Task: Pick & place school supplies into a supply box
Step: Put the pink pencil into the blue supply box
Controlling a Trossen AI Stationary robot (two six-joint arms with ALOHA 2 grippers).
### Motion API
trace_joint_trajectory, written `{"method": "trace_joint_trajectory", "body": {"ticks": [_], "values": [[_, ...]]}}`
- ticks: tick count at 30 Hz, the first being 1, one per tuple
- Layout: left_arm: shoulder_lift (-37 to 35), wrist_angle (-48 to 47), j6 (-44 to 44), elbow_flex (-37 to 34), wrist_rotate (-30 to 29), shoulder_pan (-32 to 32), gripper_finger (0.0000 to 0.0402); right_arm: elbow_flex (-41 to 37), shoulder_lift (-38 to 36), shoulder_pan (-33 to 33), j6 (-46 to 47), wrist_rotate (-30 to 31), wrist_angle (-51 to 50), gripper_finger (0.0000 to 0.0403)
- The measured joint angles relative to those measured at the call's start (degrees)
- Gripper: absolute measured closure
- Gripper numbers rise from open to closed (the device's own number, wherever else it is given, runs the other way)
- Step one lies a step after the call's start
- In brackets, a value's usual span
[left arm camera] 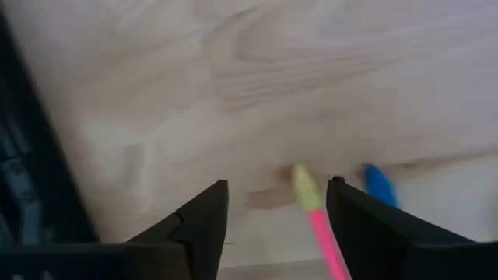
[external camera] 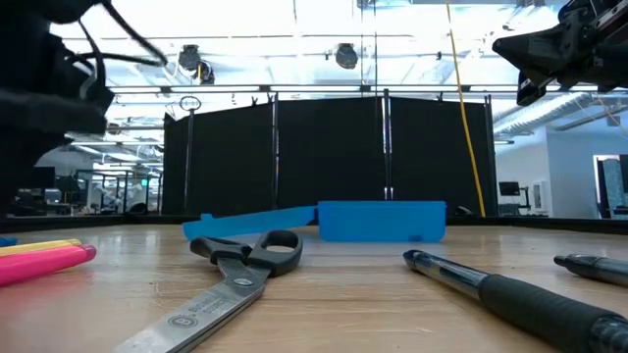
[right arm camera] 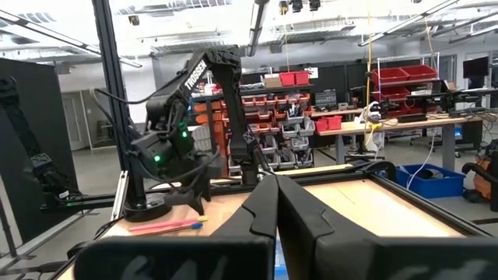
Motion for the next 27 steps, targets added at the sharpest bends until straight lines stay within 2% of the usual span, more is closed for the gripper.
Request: {"method": "trace_joint_trajectory", "body": {"ticks": [4,13,18,22,27], "values": [[0.0,1.17,0.02,-1.15,1.32,0.0,0.0201,-0.01,0.0,0.02,0.9,0.0,0.0,0.0403],[-0.13,12.78,-0.76,-6.72,1.58,-0.28,0.0209,-0.01,0.02,0.01,0.92,0.0,0.0,0.0403],[-0.26,13.64,-0.71,-7.34,1.31,-0.28,0.0219,0.0,0.02,0.02,0.92,0.0,0.02,0.0403],[-0.24,14.82,-0.08,-7.39,-0.07,-0.33,0.0248,0.0,0.02,0.02,0.92,0.0,0.02,0.0403],[-0.18,16.64,0.06,-7.45,-1.94,-0.27,0.0306,-0.01,0.02,0.0,0.94,0.0,0.02,0.0403]]}}
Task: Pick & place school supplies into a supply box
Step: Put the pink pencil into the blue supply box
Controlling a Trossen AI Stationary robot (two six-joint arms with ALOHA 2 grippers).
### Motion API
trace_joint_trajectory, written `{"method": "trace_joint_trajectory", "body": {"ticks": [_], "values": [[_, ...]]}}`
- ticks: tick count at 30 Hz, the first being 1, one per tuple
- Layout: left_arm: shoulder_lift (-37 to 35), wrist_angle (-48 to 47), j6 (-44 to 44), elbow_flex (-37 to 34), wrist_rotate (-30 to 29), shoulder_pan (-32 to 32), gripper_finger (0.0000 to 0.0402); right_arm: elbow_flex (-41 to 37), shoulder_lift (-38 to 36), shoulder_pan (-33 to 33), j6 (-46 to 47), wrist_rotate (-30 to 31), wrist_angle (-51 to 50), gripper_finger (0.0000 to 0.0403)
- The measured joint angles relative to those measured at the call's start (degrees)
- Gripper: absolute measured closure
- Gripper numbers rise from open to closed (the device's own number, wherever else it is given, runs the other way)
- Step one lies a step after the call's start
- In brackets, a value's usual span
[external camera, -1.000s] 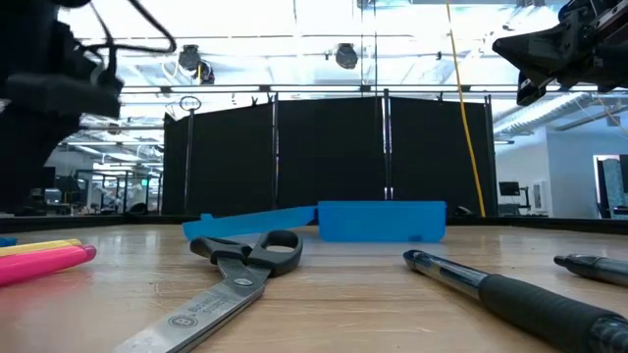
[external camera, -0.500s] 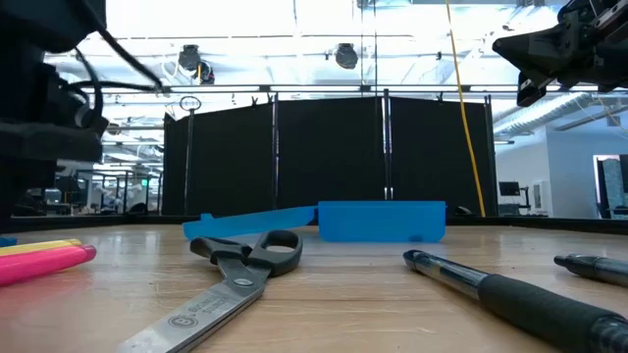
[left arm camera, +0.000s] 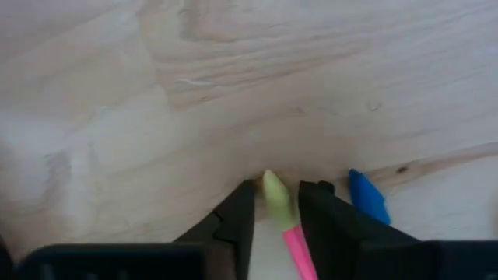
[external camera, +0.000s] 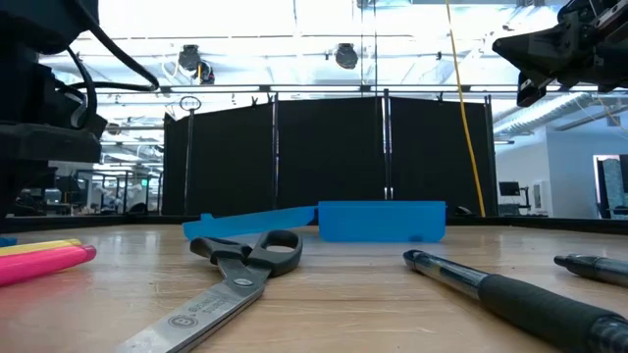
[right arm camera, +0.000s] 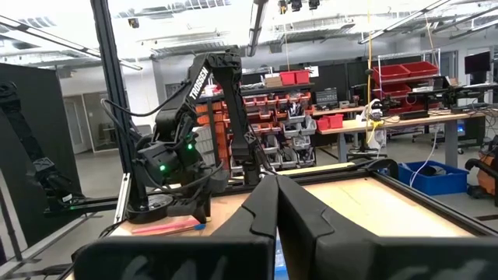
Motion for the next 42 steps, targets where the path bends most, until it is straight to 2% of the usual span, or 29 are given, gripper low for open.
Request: {"method": "trace_joint_trajectory", "body": {"ticks": [5,7,12,17,25,29,36,39,42], "values": [[0.03,0.33,-0.04,-0.04,-1.01,0.52,0.0377,-0.01,0.0,0.0,0.0,0.0,0.0,0.0403],[0.03,0.31,-0.04,-0.02,-0.96,0.75,0.0389,-0.01,0.0,0.0,0.0,0.0,0.0,0.0403],[0.12,-0.28,-0.07,-0.02,-1.15,0.75,0.0373,0.01,0.0,0.01,0.01,0.0,-0.01,0.0403],[-0.2,-2.31,-0.39,-0.02,-2.34,1.5,0.0391,0.01,0.0,0.02,0.02,0.0,0.0,0.0403],[-0.86,-6.79,3.75,0.15,-6.51,7.16,0.0392,0.01,0.0,0.01,0.02,0.0,0.01,0.0403],[-4.06,-10.6,6.95,1.94,-6.47,9.45,0.039,0.0,0.0,0.01,0.02,0.0,-0.02,0.0403],[-13.2,-16.75,9.45,9.49,-13.43,13.29,0.0392,0.01,0.17,0.02,0.04,0.0,-0.07,0.0403],[-16.52,-15.19,10.52,12.32,-15.33,16.61,0.0388,0.01,0.17,0.02,0.04,0.0,-0.01,0.0403],[-17.55,-9.38,18.05,14.2,-15.56,20.88,0.0392,0.01,0.17,0.02,0.02,0.0,0.0,0.0403]]}}
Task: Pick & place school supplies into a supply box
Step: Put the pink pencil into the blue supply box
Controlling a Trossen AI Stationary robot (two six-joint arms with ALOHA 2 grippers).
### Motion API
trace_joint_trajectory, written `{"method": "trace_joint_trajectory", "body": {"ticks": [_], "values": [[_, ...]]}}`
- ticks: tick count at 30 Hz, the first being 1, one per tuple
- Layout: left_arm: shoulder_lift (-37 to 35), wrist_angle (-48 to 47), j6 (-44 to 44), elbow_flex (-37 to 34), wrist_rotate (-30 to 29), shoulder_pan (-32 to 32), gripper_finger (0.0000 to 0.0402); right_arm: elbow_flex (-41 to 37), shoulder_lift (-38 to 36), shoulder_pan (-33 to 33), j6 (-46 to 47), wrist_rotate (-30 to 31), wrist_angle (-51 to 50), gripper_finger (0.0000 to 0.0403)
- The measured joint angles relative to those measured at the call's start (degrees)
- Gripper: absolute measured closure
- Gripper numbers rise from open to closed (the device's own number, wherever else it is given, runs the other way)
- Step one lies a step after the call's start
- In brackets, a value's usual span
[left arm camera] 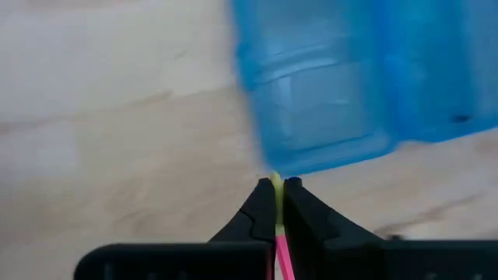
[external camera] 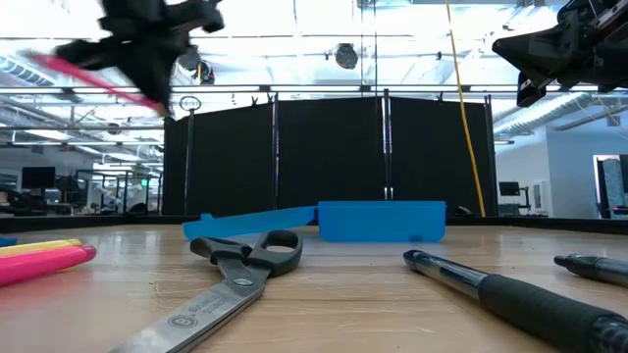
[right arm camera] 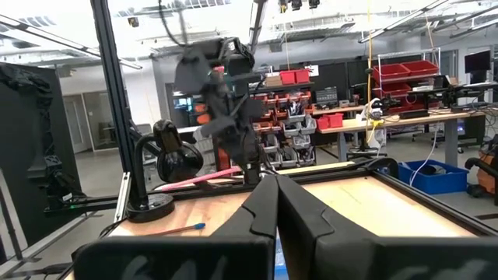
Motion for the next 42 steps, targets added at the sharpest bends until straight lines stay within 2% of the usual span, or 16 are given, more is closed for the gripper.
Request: {"method": "trace_joint_trajectory", "body": {"ticks": [4,7,11,18,23,30,35,42], "values": [[0.75,14.15,13.06,1.93,1.02,5.84,0.0393,0.0,0.0,-0.02,0.01,0.0,-0.02,0.0403],[3.86,24.71,20.59,3.57,4.25,9.85,0.0393,-0.02,0.0,-0.01,0.01,0.0,-0.02,0.0403],[10.73,28.59,27.55,9.19,8.51,14.11,0.0393,0.0,0.02,-0.01,-0.04,0.01,0.08,0.0403],[24.94,29.14,37.66,20.24,11.55,19.27,0.0393,0.0,0.32,-0.01,0.0,0.01,0.41,0.0403],[31.68,33.11,39.18,21.47,15.25,22.55,0.0393,0.0,0.33,0.0,0.0,0.0,0.42,0.0403],[34.73,37.17,37.13,21.47,17.42,25.96,0.0393,-0.01,0.33,-0.01,0.0,0.0,0.02,0.0403],[34.71,37.81,35.35,21.47,15.54,26.97,0.0391,-0.01,0.33,0.0,0.0,0.0,-0.04,0.0403],[35.17,37.22,34.33,21.47,7.53,25.77,0.0393,0.0,0.33,-0.01,0.0,0.0,-0.02,0.0403]]}}
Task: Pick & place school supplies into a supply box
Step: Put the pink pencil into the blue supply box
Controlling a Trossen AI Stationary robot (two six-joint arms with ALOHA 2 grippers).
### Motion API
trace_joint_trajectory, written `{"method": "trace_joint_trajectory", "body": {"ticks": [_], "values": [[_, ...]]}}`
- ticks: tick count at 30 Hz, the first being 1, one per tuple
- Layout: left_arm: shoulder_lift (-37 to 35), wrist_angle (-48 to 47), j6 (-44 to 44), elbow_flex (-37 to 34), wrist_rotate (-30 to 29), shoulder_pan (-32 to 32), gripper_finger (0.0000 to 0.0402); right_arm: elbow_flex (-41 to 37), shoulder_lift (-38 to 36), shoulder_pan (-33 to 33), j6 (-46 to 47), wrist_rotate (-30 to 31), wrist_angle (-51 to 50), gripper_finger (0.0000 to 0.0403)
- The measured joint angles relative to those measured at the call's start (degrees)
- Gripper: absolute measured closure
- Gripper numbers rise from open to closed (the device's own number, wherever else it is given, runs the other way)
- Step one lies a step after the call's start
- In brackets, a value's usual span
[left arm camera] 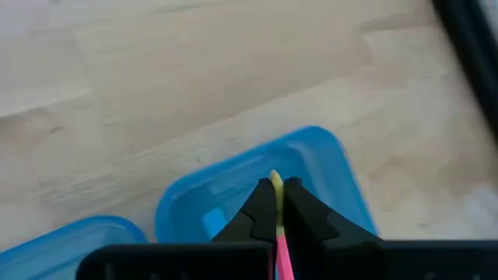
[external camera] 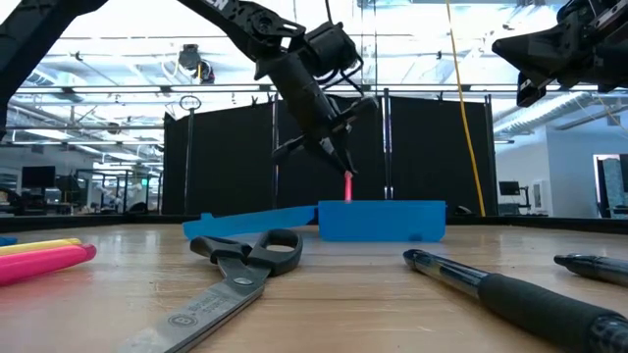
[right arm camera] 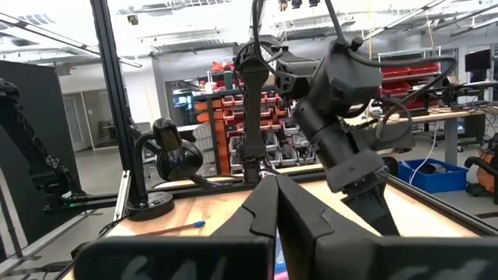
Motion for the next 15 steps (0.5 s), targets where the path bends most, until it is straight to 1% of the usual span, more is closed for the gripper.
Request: {"method": "trace_joint_trajectory", "body": {"ticks": [4,8,15], "values": [[-0.02,-0.73,-0.93,0.0,-1.65,-0.19,0.0389,-0.01,0.0,0.01,0.0,-0.02,0.0,0.0403],[-0.02,-1.37,-1.25,0.0,-2.51,-0.19,0.0393,0.0,0.0,-0.01,0.0,-0.02,0.0,0.0403],[0.39,-2.16,-1.46,0.0,-2.52,-0.51,0.0389,-0.02,0.0,-0.01,0.0,-0.02,0.0,0.0403]]}}
